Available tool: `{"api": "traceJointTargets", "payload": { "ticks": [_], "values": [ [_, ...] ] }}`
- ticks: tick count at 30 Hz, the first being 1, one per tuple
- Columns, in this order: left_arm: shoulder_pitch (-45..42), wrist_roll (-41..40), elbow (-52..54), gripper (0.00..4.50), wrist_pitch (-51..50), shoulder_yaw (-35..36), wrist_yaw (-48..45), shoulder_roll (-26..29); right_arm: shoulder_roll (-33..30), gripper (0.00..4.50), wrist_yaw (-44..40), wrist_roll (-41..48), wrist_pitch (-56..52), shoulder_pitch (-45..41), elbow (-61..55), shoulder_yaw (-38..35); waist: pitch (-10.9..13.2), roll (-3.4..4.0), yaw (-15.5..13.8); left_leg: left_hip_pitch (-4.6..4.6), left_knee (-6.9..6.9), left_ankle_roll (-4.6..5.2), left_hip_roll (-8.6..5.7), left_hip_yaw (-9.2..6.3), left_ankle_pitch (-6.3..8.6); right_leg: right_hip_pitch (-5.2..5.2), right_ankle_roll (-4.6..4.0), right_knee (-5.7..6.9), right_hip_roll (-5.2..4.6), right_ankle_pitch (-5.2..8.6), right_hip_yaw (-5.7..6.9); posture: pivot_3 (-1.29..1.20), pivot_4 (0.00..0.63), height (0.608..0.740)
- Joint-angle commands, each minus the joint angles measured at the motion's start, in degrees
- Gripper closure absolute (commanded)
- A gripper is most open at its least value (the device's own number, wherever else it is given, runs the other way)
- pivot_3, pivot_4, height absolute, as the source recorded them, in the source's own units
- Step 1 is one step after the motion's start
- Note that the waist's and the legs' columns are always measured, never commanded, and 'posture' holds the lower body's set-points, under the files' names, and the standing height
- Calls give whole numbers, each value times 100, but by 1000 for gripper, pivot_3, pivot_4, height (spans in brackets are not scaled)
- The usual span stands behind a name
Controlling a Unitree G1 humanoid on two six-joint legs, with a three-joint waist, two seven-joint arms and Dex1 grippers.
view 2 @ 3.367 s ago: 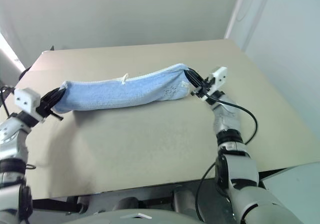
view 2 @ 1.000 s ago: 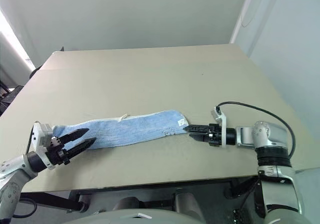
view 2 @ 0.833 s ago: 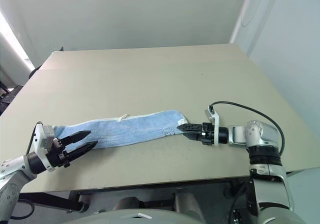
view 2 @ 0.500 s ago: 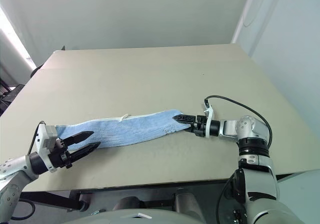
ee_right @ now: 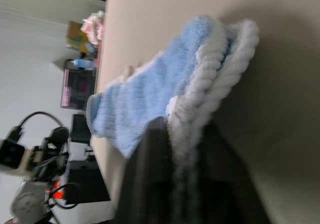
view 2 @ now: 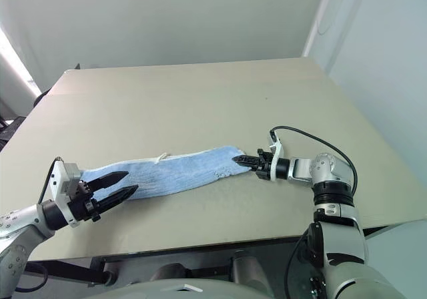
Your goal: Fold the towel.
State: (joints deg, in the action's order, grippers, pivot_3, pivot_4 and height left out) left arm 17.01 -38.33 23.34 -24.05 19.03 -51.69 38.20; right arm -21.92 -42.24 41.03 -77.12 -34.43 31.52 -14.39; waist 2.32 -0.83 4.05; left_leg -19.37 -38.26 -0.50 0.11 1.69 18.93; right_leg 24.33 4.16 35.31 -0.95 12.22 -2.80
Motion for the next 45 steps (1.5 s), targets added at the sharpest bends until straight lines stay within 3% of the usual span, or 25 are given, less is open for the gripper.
{"api": "traceJointTargets", "payload": {
  "ticks": [1,8,17,22,31,45],
  "values": [
    [-182,-72,74,1592,-17,16,53,-5,-121,4466,-86,-8,140,-191,-70,-51,1,1,0,0,-1,0,0,1,0,-4,-3,1,0,2,-1,0,0,740],
    [-336,119,-164,1592,96,-110,74,-123,-830,4466,-754,-527,704,-680,79,716,8,13,-2,-2,0,0,-3,1,0,11,1,0,1,-1,-4,0,0,740],
    [-301,296,-383,1592,307,-9,103,-228,-1879,4466,-2387,-1738,2329,-1433,558,1999,9,15,-9,-2,3,0,-3,1,0,11,-2,-6,1,2,-3,0,0,740],
    [-309,293,-638,1592,443,187,49,-181,-2149,4466,-3062,-2177,2972,-1756,693,2304,11,18,-7,-1,2,0,-3,4,0,11,-7,-6,0,4,-3,0,0,740],
    [-59,367,-896,1592,681,526,36,-158,-2141,4466,-3597,-2085,2899,-1901,-298,2257,16,25,-13,-1,3,0,2,1,0,15,-18,-1,0,-3,-1,0,0,740],
    [213,664,-1799,1592,1055,1099,76,-71,-1468,4466,-3294,-1738,2196,-1729,-1790,2402,16,26,-15,-3,3,0,3,1,0,20,-23,2,-5,-5,3,0,0,740]
  ]
}}
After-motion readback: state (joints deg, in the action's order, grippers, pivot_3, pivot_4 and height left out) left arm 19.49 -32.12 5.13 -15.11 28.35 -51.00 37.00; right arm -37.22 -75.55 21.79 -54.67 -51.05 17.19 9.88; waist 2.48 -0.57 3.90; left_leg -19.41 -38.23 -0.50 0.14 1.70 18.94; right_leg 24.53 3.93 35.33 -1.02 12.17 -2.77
